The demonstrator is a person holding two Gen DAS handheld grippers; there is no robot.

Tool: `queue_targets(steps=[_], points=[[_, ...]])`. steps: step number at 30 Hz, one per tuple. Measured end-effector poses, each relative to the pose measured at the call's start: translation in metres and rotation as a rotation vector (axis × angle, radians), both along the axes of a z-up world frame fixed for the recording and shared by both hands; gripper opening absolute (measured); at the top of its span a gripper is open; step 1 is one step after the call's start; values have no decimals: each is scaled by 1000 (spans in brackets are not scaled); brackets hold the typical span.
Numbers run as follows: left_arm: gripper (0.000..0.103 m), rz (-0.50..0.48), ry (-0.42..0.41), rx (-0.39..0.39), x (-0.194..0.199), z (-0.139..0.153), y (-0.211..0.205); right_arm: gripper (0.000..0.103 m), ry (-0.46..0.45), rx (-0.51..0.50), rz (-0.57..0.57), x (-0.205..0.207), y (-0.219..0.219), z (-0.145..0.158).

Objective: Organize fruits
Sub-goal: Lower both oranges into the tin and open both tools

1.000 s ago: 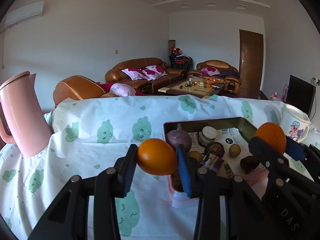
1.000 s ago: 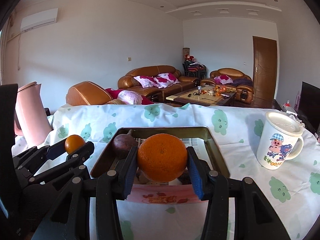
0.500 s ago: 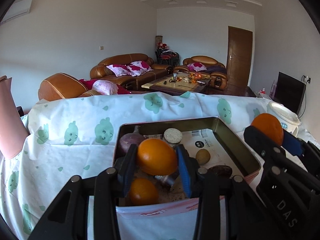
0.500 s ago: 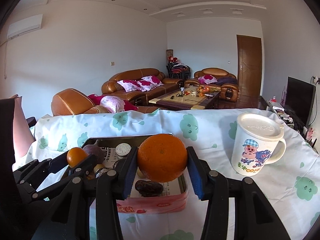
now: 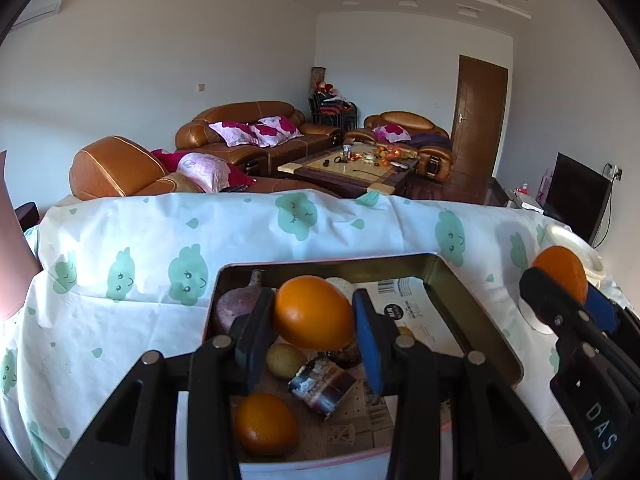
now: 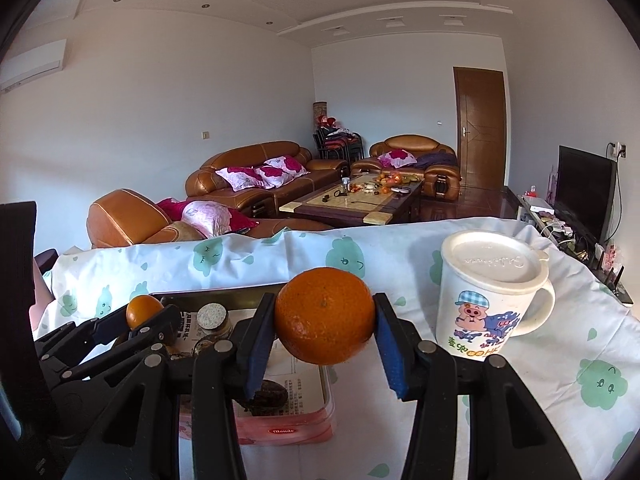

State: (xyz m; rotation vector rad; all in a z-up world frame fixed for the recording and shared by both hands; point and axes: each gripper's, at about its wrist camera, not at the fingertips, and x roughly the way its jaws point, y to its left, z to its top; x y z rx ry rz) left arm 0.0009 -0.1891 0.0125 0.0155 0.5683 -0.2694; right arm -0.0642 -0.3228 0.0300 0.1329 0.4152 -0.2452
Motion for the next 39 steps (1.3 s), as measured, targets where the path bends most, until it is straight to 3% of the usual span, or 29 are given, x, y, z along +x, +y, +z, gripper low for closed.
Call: queue_targets(steps=[10, 14, 22, 30, 32, 39], points=[[42, -10, 63, -18, 16, -10, -1, 50, 95, 161, 74, 57, -3, -8], [41, -3, 90, -23, 22, -14, -1, 50, 154, 181, 131, 77, 8, -17], [41, 5, 96, 60, 24, -18, -14, 51, 208, 209, 202, 88, 13, -27], [42, 15, 92, 66, 25, -16, -15, 53, 198, 280, 267, 93, 7, -30], [42, 24, 90, 64, 25, -16, -14, 62, 177, 298, 276, 90, 6, -27], [42, 16, 96, 62, 26, -17, -14, 68, 78, 270, 188, 66, 0, -12]])
